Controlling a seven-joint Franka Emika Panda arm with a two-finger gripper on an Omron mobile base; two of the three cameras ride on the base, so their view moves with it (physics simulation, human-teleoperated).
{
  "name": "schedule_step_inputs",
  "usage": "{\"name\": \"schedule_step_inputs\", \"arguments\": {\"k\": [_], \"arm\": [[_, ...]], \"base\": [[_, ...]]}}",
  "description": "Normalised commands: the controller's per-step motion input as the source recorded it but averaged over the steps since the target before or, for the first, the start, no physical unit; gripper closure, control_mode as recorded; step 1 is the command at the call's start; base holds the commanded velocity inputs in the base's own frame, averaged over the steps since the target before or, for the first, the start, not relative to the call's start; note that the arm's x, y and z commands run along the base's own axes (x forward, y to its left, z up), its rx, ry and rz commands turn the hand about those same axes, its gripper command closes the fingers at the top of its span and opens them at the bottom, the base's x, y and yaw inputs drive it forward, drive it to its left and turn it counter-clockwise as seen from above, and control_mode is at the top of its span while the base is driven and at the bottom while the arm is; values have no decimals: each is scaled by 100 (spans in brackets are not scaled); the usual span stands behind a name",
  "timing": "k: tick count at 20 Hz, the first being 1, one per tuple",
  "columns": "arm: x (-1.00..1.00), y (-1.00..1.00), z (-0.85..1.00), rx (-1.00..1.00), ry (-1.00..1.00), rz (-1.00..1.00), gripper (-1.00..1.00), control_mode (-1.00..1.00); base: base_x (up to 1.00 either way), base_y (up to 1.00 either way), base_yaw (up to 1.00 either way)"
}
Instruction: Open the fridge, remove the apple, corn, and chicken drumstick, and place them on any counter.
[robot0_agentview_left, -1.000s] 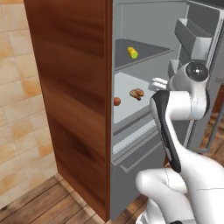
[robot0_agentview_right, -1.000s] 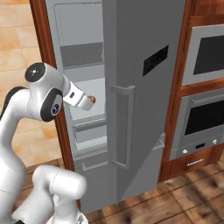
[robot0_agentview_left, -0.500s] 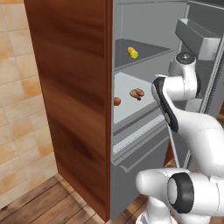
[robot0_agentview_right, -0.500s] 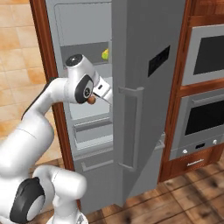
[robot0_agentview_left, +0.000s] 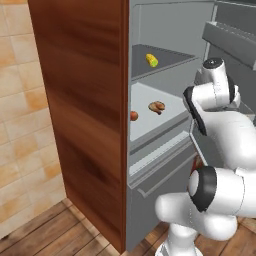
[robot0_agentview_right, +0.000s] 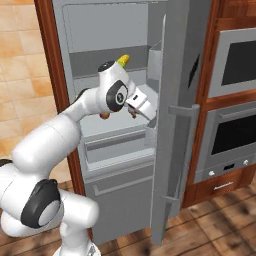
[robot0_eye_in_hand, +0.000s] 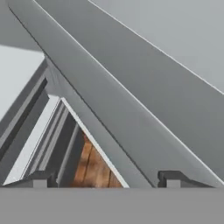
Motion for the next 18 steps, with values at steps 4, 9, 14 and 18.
{"name": "schedule_step_inputs", "arguments": {"k": [4, 9, 14, 18], "arm": [[-19, -100, -3, -5, -1, -5, -100, -100], [-23, 19, 11, 3, -9, 23, -100, -100], [-9, 100, 20, 6, 11, 32, -100, -100], [0, 100, 10, 18, 21, 35, -100, -100]], "base": [[0, 0, 0], [0, 0, 0], [0, 0, 0], [0, 0, 0]]}}
